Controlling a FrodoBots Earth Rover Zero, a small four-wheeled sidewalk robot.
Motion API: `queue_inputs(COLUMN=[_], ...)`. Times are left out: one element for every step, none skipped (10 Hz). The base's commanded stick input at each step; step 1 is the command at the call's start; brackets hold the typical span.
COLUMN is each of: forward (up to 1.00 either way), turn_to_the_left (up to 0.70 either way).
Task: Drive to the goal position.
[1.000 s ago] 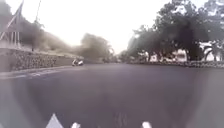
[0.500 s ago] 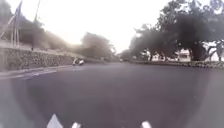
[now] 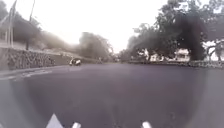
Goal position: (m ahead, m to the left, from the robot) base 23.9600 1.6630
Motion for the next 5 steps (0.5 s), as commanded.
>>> queue_inputs(forward=[0.70,0.70,0.70,0.70,0.70], turn_to_the_left=[-0.18,-0.25,-0.32,-0.07,-0.06])
